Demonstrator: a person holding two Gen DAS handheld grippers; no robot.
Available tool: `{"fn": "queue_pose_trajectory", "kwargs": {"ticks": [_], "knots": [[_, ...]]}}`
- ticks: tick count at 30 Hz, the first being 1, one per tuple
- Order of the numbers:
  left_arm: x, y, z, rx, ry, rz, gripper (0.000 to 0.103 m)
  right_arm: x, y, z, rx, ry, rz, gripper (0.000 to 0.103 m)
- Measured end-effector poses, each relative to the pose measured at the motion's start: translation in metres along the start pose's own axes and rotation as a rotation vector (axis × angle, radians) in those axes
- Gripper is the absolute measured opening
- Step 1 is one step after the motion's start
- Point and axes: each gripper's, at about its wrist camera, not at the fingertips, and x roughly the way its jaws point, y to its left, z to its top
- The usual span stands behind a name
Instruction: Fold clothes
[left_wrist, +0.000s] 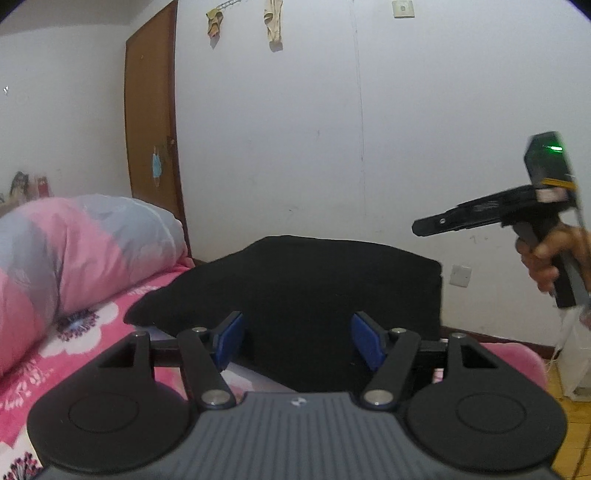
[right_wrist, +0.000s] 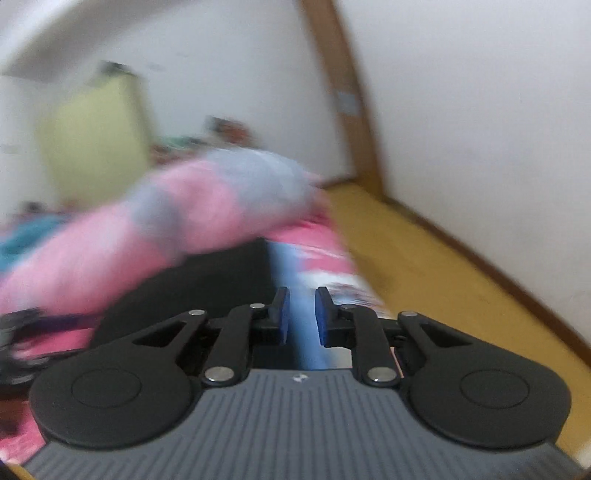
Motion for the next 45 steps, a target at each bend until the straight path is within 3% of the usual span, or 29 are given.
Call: {"fn": "queue_pose_trajectory", "kwargs": {"ticks": [3, 4, 6, 9, 10, 13, 16, 18, 27, 30, 45], "knots": [[0.002, -0.007, -0.004, 0.016, 0.015, 0.016, 0.069, -0.009, 0.029, -0.018, -0.149, 0.029, 0.118, 0.014], [0.003, -0.008, -0.005, 0.019, 0.019, 0.021, 0.069, -0.005, 0.032, -0.023, -0.174, 0.058, 0.118, 0.014], [0.004, -0.010, -0.008, 0.008, 0.024, 0.021, 0.069, 0.007, 0.021, -0.028, -0.176, 0.111, 0.018, 0.013], [0.000, -0.005, -0.008, -0.013, 0.024, 0.020, 0.069, 0.005, -0.022, -0.029, -0.022, 0.096, -0.241, 0.016], [-0.002, -0.004, -0.007, -0.016, 0.021, 0.022, 0.070, 0.000, -0.036, -0.029, 0.080, 0.073, -0.250, 0.016], [-0.010, -0.001, -0.007, -0.018, 0.001, 0.022, 0.070, -0.020, -0.063, -0.033, 0.393, -0.019, 0.012, 0.017], [-0.015, -0.004, -0.009, 0.004, -0.016, 0.006, 0.070, -0.014, -0.065, -0.041, 0.589, -0.007, 0.155, 0.022], [-0.016, -0.009, -0.010, 0.041, -0.022, 0.010, 0.070, -0.014, -0.070, -0.045, 0.667, 0.028, 0.189, 0.028], [-0.014, -0.017, -0.012, 0.072, -0.031, 0.010, 0.070, -0.013, -0.057, -0.072, 0.820, 0.050, 0.155, 0.044], [-0.019, -0.020, -0.013, 0.059, -0.029, 0.003, 0.071, -0.027, -0.062, -0.077, 0.845, 0.047, 0.166, 0.046], [-0.027, -0.027, -0.014, 0.043, -0.026, -0.004, 0.071, -0.005, -0.072, -0.079, 0.893, 0.072, 0.185, 0.049]]}}
